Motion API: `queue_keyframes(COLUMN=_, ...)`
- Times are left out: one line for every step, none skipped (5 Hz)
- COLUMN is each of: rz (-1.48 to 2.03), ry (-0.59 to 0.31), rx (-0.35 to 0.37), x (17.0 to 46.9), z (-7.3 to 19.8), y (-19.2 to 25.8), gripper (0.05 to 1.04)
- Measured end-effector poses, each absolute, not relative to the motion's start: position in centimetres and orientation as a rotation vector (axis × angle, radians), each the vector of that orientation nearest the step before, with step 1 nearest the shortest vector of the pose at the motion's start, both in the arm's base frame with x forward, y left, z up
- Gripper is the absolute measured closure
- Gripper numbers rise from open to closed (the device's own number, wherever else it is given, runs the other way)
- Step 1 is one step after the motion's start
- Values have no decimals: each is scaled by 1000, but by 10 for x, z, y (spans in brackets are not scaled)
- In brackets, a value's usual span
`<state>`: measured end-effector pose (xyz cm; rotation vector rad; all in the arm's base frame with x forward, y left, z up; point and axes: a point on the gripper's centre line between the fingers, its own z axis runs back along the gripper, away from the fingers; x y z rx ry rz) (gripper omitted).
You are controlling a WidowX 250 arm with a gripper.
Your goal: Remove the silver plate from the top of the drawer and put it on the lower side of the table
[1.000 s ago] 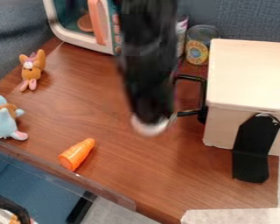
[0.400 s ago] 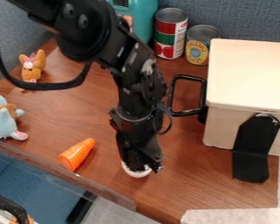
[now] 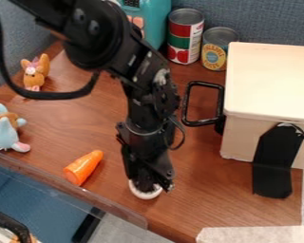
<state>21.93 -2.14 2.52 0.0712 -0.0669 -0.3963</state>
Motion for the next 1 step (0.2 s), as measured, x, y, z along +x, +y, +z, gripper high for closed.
queue_keyframes(rz=-327, ry=-149, rx=67, x=215, z=67, y=-11, gripper=210)
